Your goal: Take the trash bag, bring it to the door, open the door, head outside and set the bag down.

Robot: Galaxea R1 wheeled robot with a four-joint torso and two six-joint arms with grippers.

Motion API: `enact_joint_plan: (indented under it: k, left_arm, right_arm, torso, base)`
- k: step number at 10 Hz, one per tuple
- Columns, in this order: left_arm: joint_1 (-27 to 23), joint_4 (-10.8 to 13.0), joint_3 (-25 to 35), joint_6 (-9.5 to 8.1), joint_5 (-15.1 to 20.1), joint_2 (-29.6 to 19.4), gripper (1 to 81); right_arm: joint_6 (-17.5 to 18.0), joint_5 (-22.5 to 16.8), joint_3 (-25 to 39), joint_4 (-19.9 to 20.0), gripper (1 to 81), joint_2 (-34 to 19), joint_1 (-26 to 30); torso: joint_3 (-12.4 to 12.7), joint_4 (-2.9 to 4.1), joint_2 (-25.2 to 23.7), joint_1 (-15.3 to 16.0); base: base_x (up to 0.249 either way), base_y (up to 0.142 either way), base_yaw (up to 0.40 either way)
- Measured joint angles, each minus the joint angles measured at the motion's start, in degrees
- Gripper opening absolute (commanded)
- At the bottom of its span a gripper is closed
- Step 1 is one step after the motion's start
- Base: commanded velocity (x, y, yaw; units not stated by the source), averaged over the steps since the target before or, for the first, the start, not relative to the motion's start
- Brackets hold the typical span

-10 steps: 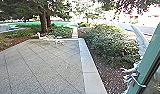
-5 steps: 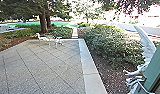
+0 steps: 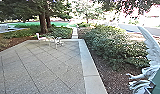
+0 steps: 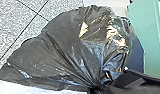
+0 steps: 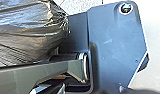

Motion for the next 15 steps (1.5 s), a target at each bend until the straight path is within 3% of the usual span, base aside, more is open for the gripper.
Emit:
enact_joint_plan:
  k: [10,11,12,15]
  left_arm:
    - [-0.02,0.00,0.00,0.00,0.00,-0.06,1.0]
    - [-0.04,-0.01,0.00,0.00,-0.01,-0.17,1.0]
    - [-0.06,-0.01,0.00,0.02,-0.01,-0.28,1.0]
    - [0.00,-0.01,0.00,0.02,-0.01,-0.30,1.0]
  right_arm:
    - [0.00,-0.02,0.00,0.00,81.1,-0.44,0.13]
    - [0.00,-0.04,0.02,0.02,81.1,-0.41,0.13]
    - [0.00,-0.04,0.11,0.00,81.1,-0.40,0.11]
    - [-0.02,-0.04,0.11,-0.01,81.1,-0.68,0.13]
  torso:
    - [0.00,0.09,0.02,0.06]
    - [0.00,0.68,0.02,0.06]
    - [0.00,2.06,0.02,0.06]
    - [0.00,8.04,0.02,0.06]
  base:
    - [0.018,0.000,0.000]
    - [0.000,0.000,0.000]
    - [0.000,0.000,0.000]
    - [0.000,0.000,0.000]
